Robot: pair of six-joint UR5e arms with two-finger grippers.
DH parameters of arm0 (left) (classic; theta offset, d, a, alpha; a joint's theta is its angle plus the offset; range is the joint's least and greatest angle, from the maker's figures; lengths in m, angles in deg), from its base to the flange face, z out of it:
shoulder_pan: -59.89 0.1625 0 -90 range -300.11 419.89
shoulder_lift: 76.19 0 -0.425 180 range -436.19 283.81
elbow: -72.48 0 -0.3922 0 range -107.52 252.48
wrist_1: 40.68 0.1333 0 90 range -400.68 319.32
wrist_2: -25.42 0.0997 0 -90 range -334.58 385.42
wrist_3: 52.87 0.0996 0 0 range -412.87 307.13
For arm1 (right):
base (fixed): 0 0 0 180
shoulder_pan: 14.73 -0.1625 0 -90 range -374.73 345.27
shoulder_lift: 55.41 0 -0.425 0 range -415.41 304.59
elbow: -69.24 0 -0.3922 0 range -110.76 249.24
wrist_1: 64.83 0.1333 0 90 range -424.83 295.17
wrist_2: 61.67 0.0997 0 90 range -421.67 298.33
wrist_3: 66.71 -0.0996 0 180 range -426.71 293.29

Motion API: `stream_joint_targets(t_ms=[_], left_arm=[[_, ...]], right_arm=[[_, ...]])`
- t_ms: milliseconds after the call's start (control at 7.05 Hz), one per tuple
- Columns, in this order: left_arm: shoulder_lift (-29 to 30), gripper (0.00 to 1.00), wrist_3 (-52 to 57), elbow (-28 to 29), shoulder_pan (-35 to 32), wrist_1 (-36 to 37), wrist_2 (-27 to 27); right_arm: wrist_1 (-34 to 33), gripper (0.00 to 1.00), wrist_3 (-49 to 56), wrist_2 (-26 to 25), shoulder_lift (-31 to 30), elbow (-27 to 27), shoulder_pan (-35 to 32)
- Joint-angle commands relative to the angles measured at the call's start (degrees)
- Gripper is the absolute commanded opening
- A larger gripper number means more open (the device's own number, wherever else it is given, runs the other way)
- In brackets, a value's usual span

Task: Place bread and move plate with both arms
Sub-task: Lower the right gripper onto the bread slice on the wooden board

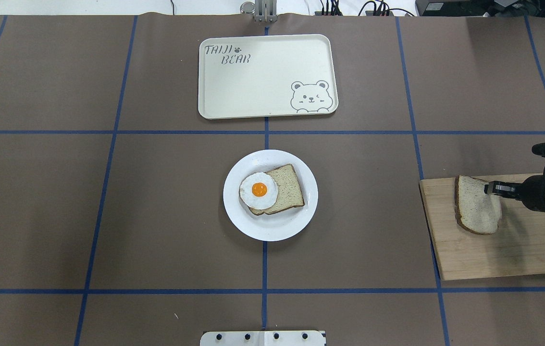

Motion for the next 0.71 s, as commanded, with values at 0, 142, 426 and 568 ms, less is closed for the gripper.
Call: stream_joint_targets(t_ms=[0, 142, 426, 568], left_arm=[[0.0, 0.98, 0.0, 0.03, 0.0, 0.0, 0.0], [0.0, 0.98, 0.0, 0.03, 0.0, 0.0, 0.0], [0.0, 0.98, 0.0, -0.05, 0.0, 0.0, 0.0], [0.0, 0.98, 0.0, -0.14, 0.0, 0.0, 0.0]], right_arm=[[-0.03, 0.0, 0.17, -0.07, -0.06, 0.26, 0.2], [-0.12, 0.0, 1.39, 0.28, -0.06, 0.52, 0.11], [-0.29, 0.0, 1.41, 3.69, -0.24, 1.49, -1.28], [-0.03, 0.0, 1.4, 6.15, -0.32, 1.67, -3.12]])
